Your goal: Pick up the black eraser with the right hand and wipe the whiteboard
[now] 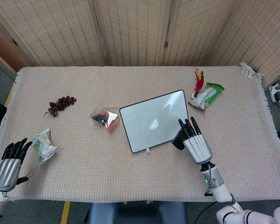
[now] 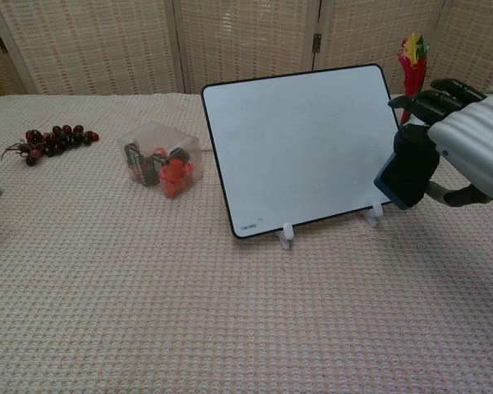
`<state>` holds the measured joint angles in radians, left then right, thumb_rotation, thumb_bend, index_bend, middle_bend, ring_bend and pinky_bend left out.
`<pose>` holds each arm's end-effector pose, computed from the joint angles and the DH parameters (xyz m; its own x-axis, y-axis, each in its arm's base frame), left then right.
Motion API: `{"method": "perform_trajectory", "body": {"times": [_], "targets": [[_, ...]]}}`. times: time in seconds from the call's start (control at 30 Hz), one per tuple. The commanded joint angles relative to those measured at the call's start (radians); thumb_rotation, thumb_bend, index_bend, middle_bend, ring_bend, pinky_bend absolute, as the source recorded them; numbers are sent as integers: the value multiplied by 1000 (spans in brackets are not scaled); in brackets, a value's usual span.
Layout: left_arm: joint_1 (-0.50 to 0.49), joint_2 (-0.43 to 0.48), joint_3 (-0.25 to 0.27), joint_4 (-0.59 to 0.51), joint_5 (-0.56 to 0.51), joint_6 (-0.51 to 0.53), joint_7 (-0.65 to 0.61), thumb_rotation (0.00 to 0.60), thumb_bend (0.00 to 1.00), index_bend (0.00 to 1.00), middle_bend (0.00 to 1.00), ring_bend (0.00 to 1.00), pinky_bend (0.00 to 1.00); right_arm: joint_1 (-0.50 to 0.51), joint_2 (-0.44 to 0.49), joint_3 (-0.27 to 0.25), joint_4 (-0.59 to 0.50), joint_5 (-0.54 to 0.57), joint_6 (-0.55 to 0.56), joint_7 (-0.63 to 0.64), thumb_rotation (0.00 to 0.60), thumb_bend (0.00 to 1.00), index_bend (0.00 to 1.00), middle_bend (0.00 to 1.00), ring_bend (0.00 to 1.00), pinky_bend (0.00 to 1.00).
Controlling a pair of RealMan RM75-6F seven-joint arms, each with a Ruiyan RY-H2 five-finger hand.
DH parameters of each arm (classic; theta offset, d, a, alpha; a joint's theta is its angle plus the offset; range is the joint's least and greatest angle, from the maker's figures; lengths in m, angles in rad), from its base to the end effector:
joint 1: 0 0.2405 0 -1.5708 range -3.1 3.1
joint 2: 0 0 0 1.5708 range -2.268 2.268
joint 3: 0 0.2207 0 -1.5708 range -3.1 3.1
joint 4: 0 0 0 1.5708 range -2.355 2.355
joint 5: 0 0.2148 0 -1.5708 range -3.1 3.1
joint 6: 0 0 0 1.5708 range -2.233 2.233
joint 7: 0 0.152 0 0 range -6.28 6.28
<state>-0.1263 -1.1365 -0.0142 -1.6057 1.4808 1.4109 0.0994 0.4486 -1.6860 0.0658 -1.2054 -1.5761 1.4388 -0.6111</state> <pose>-0.2830 0.1900 0.1204 0.4765 0.0934 0.8742 0.8791 -0.0364 -0.4752 -0.1788 -0.2690 -0.0022 0.7115 0.2668 0.6501 -0.5770 -0.3061 0.7572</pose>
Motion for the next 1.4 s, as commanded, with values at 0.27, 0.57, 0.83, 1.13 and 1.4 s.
{"method": "perform_trajectory", "body": {"times": [0.27, 0.57, 0.83, 1.13, 1.4], "targets": [[4, 12, 7, -3, 17, 7, -32, 600, 342, 0, 15, 0, 0, 97, -191, 108, 250, -30, 39, -69, 600, 367, 616, 134, 107, 0], [-2, 20, 13, -1, 25, -7, -45, 600, 342, 0, 15, 0, 0, 155, -265, 140, 377, -18, 26, -43, 600, 368, 616, 141, 123, 0], [-8, 28, 14, -5, 19, -24, -54, 600, 343, 0, 15, 0, 0, 189, -319, 157, 461, 10, 4, -12, 600, 367, 592, 131, 124, 0], [-9, 28, 14, -3, 21, -23, -58, 600, 356, 0, 15, 0, 0, 194, -346, 161, 489, 45, -16, 6, 600, 368, 149, 0, 63, 0], [-8, 29, 13, -7, 16, -22, -58, 600, 357, 0, 15, 0, 0, 188, -328, 155, 462, 58, -19, 11, 600, 368, 65, 0, 49, 0]]}}
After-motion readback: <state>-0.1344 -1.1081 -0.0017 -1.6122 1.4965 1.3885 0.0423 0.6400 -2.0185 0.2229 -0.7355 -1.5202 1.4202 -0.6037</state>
